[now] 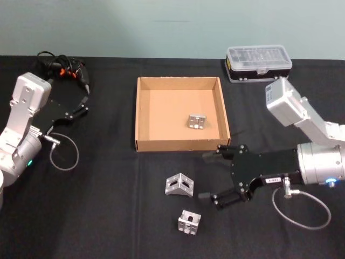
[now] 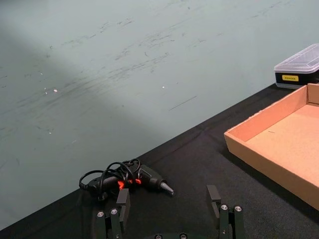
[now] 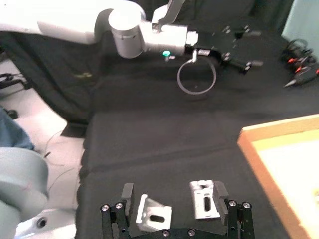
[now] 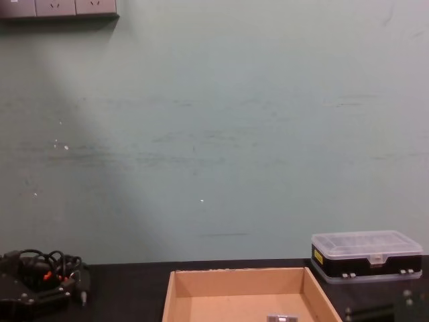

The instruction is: Use one hand to pick up the angle iron from the table and place it into the box.

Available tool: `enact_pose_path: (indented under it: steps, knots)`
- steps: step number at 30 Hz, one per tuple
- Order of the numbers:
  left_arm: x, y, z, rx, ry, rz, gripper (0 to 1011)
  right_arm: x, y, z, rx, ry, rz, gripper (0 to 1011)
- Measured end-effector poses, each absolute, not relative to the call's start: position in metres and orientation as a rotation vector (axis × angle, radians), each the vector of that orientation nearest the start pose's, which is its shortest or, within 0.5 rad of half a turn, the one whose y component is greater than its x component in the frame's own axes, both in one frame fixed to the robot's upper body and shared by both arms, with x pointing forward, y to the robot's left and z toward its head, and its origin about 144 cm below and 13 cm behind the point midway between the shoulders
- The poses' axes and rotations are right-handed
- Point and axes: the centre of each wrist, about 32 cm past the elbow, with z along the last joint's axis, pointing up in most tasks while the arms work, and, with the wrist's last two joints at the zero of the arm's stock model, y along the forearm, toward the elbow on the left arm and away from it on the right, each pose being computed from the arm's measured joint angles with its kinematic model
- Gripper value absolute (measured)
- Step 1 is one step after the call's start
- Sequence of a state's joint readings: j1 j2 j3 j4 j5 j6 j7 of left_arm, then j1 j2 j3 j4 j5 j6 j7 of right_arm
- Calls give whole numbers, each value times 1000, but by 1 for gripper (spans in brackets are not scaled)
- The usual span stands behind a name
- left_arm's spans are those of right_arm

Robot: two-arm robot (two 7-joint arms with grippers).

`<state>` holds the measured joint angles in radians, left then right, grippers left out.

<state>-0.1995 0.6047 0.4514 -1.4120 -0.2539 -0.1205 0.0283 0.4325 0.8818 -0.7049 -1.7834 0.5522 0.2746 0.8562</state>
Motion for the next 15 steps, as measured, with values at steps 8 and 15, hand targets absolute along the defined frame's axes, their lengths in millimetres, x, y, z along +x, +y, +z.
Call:
enact_pose_path:
  steps: [8, 15]
  knots:
    - [489, 310, 1140, 304, -285, 1248, 1000, 482, -266, 1258, -536, 17, -124, 1004]
    - [489, 310, 1140, 304, -285, 1248, 1000, 480, -260, 1256, -570, 31, -91, 1004]
